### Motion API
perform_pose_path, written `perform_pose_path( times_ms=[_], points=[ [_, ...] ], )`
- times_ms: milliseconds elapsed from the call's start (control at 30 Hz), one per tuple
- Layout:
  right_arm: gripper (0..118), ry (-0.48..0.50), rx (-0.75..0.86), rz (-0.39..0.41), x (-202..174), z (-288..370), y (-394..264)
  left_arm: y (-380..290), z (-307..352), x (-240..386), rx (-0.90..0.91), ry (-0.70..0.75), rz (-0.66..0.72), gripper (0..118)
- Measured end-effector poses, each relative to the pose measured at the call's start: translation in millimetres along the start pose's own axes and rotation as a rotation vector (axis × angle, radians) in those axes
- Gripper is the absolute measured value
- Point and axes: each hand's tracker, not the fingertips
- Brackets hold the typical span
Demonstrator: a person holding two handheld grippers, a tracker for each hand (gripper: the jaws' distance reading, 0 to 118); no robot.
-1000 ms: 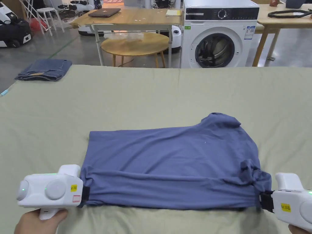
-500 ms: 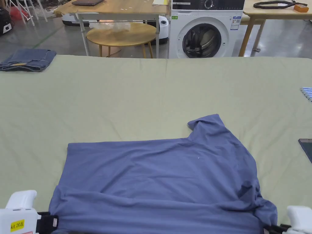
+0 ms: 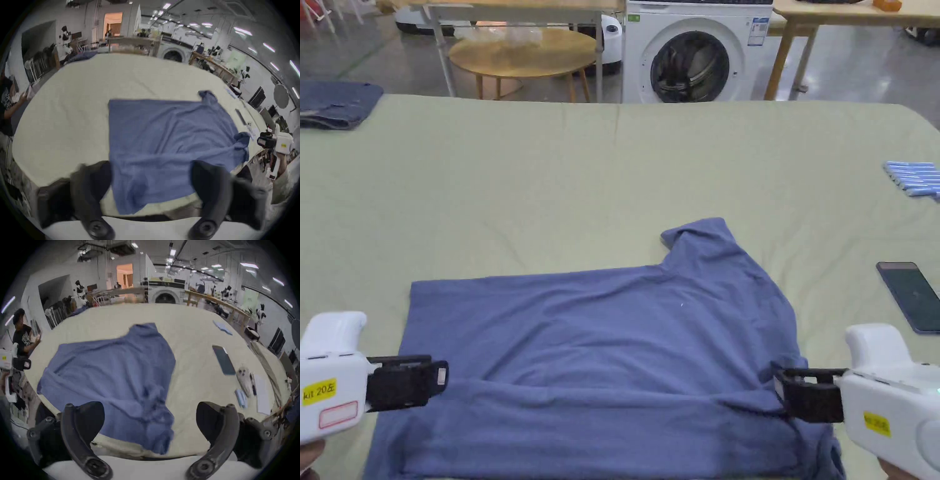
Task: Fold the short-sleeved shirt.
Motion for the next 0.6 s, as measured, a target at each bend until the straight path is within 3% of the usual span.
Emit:
perform_pose_path(
  times_ms=[33,67,100,133,200,367,400,433,467,500,533,600],
  points=[
    [58,0.041,-0.014,-0.012,-2.7,-5.4,7.5,5.5,-1.2,9.6,0.006,-0.014,-0.002,0],
    [0,0.063,-0.030,-0.020,-4.8,-8.5,12.6,7.9,-4.0,17.6,0.010,-0.024,-0.004,0],
    [0,0.109,-0.027,-0.021,-8.8,-14.8,17.7,8.9,-10.8,22.7,0.014,-0.015,-0.007,0],
    [0,0.105,-0.013,-0.007,-11.2,-22.4,19.8,15.8,-12.9,24.8,0.020,0.026,-0.009,0],
    [0,0.092,-0.050,0.026,-19.2,-39.6,26.0,19.0,-26.0,26.3,-0.007,-0.031,-0.004,0],
    [0,0.114,0.003,-0.004,-6.2,-82.5,74.7,19.0,-44.0,37.3,-0.025,-0.022,-0.006,0],
    [16,0.112,0.013,-0.013,-2.2,-99.2,91.0,21.3,-47.6,37.9,-0.037,-0.026,-0.007,0],
    [51,0.111,0.007,-0.037,4.2,-114.4,105.8,22.8,-50.2,38.4,-0.039,-0.032,-0.002,0],
    [96,0.102,-0.031,-0.077,10.0,-135.8,120.2,22.0,-54.7,38.6,-0.045,-0.036,0.003,0],
    [118,0.085,-0.068,-0.097,18.6,-164.6,137.2,23.6,-58.2,39.8,-0.054,-0.037,0.005,0],
    [117,0.085,-0.032,-0.145,30.1,-189.5,145.7,24.9,-61.1,40.6,-0.063,-0.037,0.005,0],
    [117,0.016,-0.060,-0.163,48.2,-234.8,160.8,23.1,-61.0,46.2,-0.065,-0.028,0.016,0]
  ],
)
